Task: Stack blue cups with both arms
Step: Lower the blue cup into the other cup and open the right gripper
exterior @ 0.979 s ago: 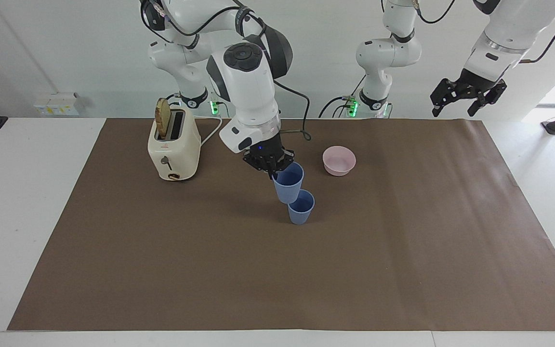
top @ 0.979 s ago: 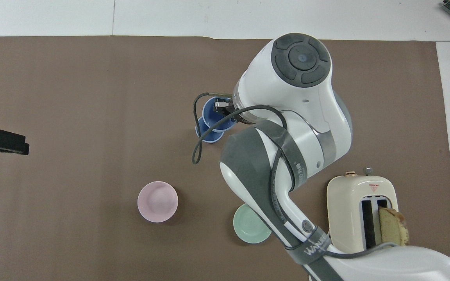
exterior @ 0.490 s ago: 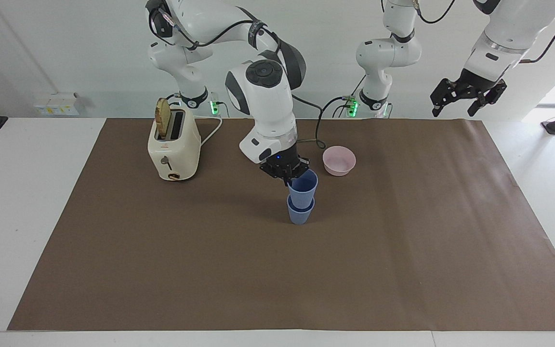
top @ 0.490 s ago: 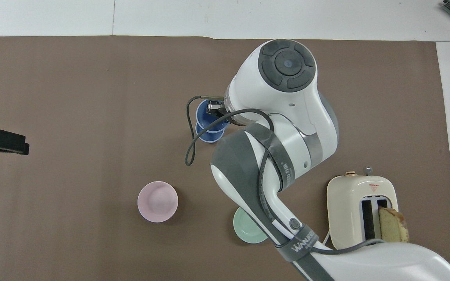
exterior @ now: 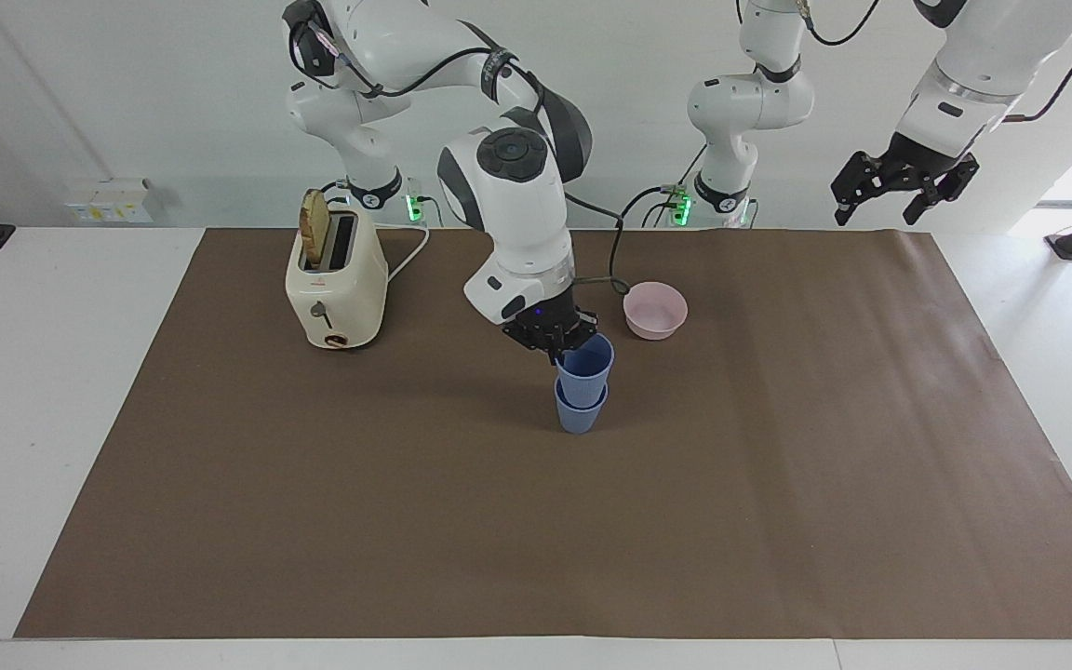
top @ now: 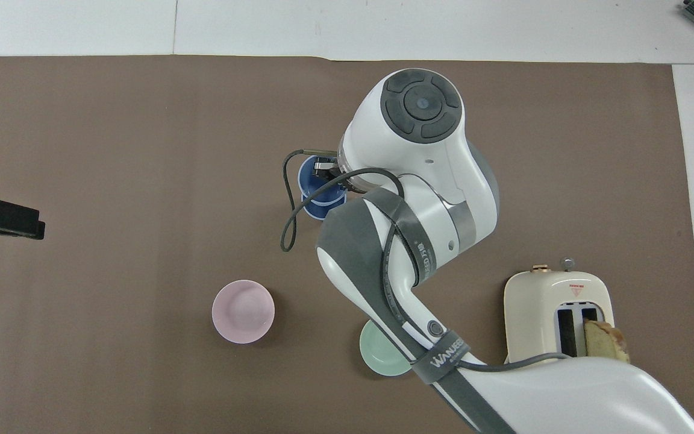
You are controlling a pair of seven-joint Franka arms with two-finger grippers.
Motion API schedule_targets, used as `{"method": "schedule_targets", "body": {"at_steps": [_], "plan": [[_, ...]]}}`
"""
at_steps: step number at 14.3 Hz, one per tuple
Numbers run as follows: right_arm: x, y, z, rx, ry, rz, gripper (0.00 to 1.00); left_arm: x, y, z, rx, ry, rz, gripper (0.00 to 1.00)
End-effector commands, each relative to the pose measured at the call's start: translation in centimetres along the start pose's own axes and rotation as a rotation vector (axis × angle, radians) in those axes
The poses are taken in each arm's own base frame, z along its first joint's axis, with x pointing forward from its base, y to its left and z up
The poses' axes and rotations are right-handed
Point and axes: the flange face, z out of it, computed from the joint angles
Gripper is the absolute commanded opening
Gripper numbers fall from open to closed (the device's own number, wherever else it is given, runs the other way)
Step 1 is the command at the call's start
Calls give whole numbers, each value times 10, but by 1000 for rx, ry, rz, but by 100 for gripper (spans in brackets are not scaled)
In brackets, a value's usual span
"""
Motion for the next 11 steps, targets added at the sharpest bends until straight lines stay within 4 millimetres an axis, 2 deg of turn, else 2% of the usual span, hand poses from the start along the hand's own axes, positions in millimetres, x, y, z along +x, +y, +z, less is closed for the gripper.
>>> {"method": "schedule_targets", "body": {"at_steps": [1,5,11], "plan": [[6,-1,9,6,4,18,0,-8,-1,-3,-13,-4,1,100],[11,-1,30,-5,3,17,0,-8,-1,-3,-13,-4,0,100],[9,-1,32,-2,-7,19,0,-8,-1,-3,-13,-4,0,100]]}}
